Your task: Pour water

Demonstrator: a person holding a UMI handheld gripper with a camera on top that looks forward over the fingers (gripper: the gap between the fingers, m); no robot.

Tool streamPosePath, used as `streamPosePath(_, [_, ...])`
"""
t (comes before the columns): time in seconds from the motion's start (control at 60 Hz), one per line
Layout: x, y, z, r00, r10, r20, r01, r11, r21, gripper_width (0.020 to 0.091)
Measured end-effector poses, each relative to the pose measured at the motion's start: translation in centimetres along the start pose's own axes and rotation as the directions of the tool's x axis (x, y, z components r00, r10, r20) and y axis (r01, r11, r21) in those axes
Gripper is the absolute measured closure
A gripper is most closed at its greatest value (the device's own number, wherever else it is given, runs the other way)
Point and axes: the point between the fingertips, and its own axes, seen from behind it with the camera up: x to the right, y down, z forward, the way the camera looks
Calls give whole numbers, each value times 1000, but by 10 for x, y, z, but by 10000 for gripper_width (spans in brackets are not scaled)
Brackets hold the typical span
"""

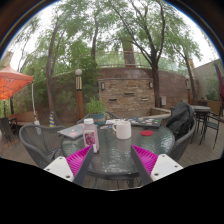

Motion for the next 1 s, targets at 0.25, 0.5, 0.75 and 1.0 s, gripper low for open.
streamPosePath(0.25, [-91, 18, 116, 995, -70, 67, 69, 998, 11, 273])
streamPosePath(0.5, [-92, 13, 194, 994, -75, -75, 78, 996, 40, 284])
streamPosePath(0.75, [-131, 19, 204, 991, -133, 11, 132, 990, 46, 596])
streamPosePath(1.0, [-158, 18, 190, 960, -270, 74, 263, 960, 92, 667])
